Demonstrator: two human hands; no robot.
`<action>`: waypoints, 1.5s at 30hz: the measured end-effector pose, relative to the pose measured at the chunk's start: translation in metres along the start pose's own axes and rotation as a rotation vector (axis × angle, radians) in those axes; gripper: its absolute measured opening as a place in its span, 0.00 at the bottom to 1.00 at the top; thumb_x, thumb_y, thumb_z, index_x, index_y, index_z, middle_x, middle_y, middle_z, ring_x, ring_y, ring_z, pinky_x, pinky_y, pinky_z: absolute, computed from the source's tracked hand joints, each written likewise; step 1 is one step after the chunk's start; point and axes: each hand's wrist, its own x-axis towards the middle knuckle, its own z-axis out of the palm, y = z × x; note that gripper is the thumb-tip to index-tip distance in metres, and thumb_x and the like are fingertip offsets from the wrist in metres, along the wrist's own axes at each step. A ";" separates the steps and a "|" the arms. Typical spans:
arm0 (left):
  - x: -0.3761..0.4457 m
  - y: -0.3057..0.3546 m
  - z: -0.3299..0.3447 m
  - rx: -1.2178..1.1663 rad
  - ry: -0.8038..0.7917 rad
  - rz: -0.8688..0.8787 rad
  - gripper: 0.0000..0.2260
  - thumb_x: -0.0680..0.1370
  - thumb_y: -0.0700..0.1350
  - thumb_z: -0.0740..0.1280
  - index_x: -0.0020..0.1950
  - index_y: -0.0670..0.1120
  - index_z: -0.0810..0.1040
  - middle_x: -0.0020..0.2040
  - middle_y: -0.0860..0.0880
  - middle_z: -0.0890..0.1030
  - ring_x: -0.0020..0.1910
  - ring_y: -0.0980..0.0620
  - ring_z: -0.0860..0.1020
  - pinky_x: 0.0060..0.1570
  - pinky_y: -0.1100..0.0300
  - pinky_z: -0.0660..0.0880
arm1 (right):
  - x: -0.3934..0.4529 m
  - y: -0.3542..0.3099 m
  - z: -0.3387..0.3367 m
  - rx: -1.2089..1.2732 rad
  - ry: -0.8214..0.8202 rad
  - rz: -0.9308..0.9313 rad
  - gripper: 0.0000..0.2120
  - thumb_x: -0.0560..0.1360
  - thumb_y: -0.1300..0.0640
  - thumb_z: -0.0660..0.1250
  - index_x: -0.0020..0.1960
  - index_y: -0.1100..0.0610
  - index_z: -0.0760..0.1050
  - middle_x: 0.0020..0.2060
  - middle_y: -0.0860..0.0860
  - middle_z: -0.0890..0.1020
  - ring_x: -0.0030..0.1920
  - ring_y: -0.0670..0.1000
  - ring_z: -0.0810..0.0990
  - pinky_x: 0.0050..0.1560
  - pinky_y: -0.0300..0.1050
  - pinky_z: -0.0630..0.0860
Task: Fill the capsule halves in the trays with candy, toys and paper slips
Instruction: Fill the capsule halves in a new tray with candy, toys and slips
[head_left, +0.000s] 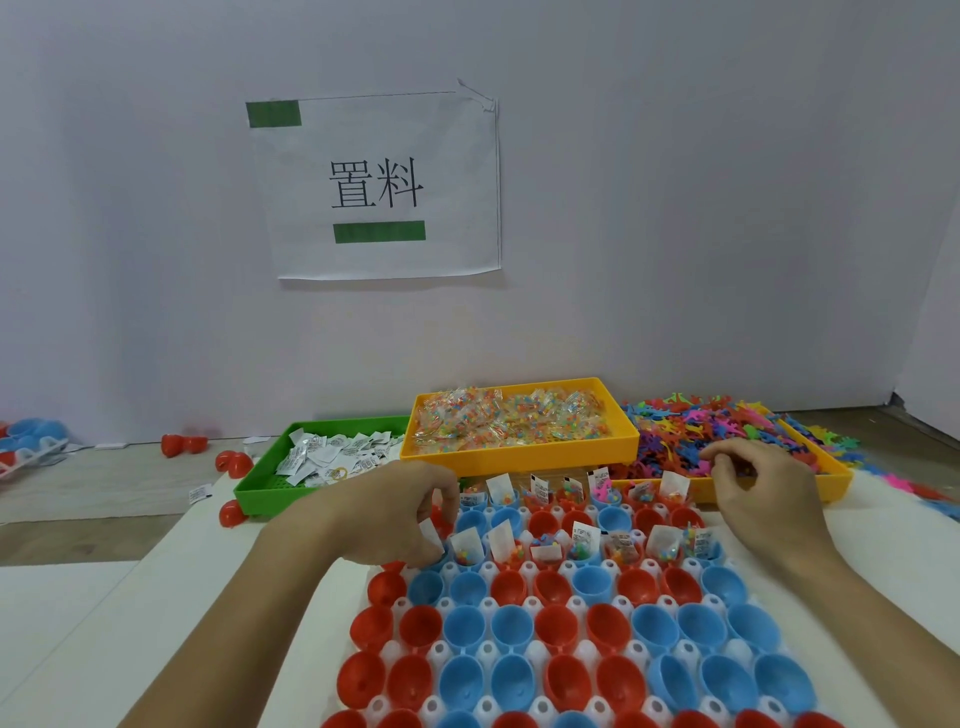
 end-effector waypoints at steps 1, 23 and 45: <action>0.000 0.001 0.000 0.009 0.004 0.000 0.12 0.73 0.46 0.74 0.50 0.58 0.74 0.39 0.55 0.72 0.34 0.57 0.69 0.30 0.66 0.68 | 0.000 0.000 0.000 -0.001 0.001 -0.001 0.08 0.77 0.68 0.66 0.50 0.61 0.83 0.44 0.57 0.84 0.46 0.55 0.79 0.48 0.53 0.78; 0.000 0.006 0.000 0.034 0.012 0.014 0.09 0.76 0.48 0.72 0.49 0.59 0.74 0.43 0.56 0.76 0.39 0.57 0.74 0.35 0.67 0.70 | -0.001 -0.002 -0.001 0.006 -0.014 0.011 0.08 0.78 0.68 0.65 0.51 0.62 0.83 0.45 0.57 0.84 0.48 0.57 0.80 0.50 0.52 0.77; -0.001 0.008 0.000 0.048 0.012 0.011 0.09 0.77 0.48 0.71 0.48 0.59 0.73 0.43 0.56 0.75 0.38 0.58 0.73 0.36 0.68 0.69 | -0.001 -0.001 -0.001 -0.005 -0.018 0.009 0.08 0.78 0.67 0.65 0.51 0.62 0.83 0.45 0.57 0.84 0.46 0.56 0.80 0.47 0.52 0.78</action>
